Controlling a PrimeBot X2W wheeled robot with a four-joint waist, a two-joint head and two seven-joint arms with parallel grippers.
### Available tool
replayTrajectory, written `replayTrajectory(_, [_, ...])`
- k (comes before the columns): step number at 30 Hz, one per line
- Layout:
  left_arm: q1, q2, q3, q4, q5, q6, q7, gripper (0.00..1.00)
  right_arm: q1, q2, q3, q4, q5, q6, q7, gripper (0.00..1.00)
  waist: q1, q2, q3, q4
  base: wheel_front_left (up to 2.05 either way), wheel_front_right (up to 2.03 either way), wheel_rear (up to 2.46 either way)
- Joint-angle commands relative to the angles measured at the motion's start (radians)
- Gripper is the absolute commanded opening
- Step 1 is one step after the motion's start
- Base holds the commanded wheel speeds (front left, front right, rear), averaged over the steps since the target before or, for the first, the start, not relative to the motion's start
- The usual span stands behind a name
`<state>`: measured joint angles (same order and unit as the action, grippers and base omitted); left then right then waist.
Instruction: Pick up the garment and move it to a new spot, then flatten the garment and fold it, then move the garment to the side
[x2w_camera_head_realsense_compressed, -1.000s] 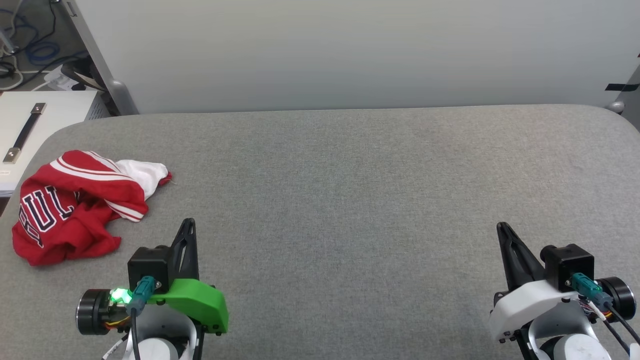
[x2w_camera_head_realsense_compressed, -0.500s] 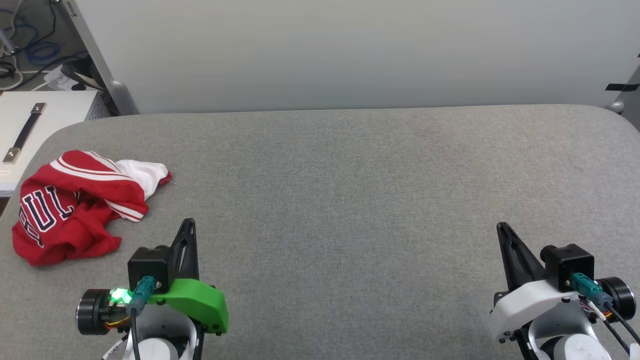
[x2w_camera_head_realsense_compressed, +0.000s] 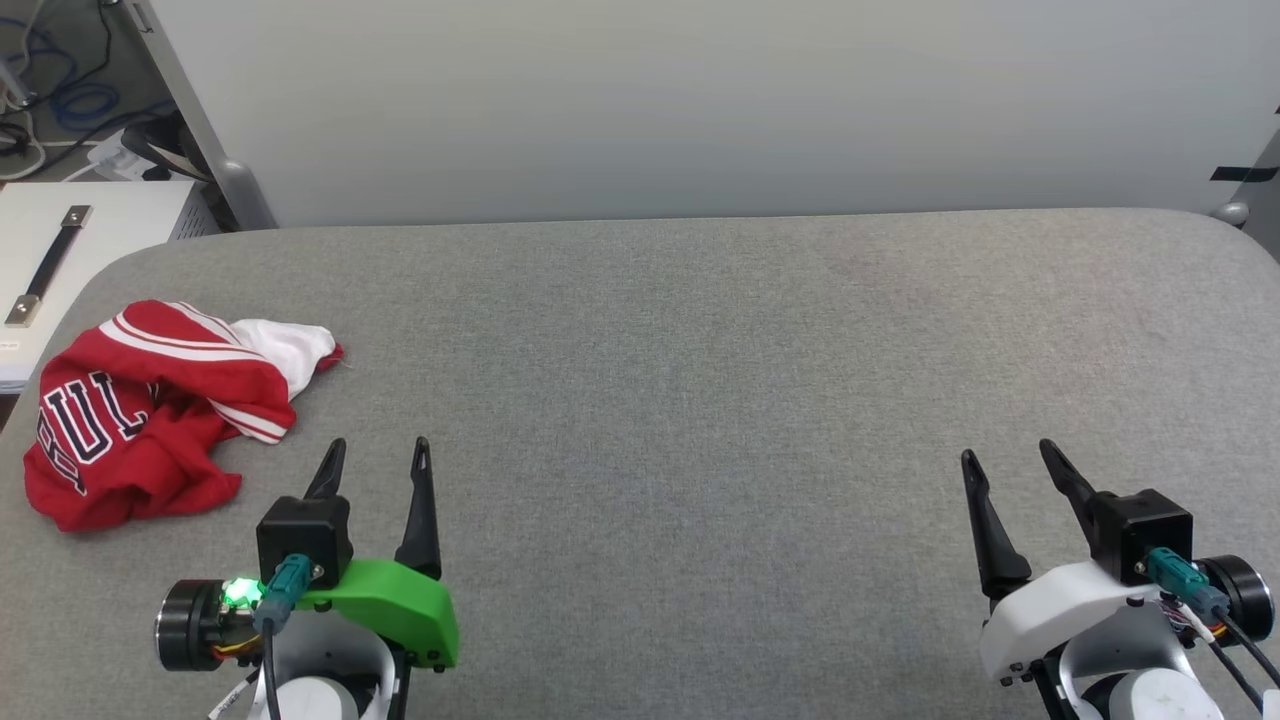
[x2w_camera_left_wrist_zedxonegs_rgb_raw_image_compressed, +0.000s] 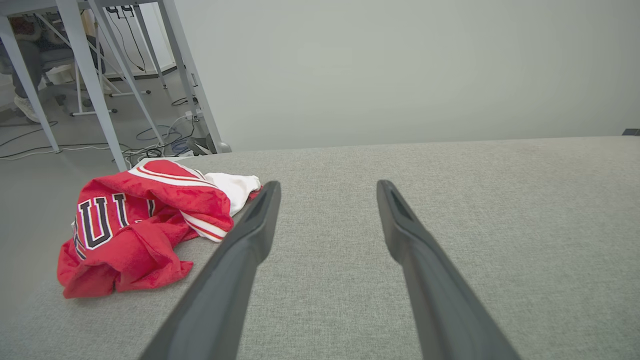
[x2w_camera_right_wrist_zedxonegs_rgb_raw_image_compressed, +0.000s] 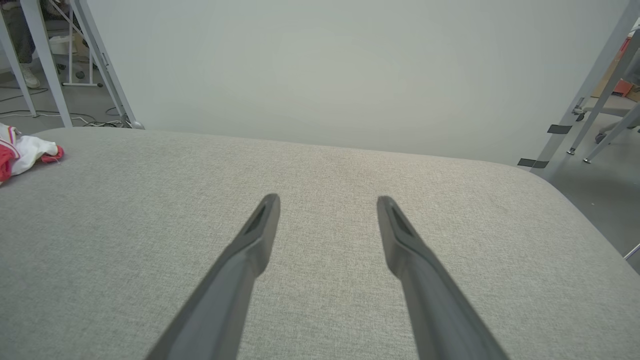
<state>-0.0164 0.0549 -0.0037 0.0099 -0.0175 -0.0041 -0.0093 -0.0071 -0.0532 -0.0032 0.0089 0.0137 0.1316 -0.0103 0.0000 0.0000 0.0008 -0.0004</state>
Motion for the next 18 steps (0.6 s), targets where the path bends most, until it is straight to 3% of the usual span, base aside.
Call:
replayTrajectory(1, [0.001,0.0,-0.003,0.005,-0.005,0.001,-0.009,1.0,0.0,0.0,-0.003,0.004,0.009,0.0,-0.011,1.0,0.0,0.0,0.0,0.0,0.0,0.0,0.0])
replayTrajectory(18, [0.003,-0.001,-0.01,0.018,-0.024,0.0,-0.044,1.0,-0.002,0.001,-0.008,0.0,0.023,0.0,-0.046,1.0,0.0,0.0,0.004,-0.001,0.0,0.0,0.0])
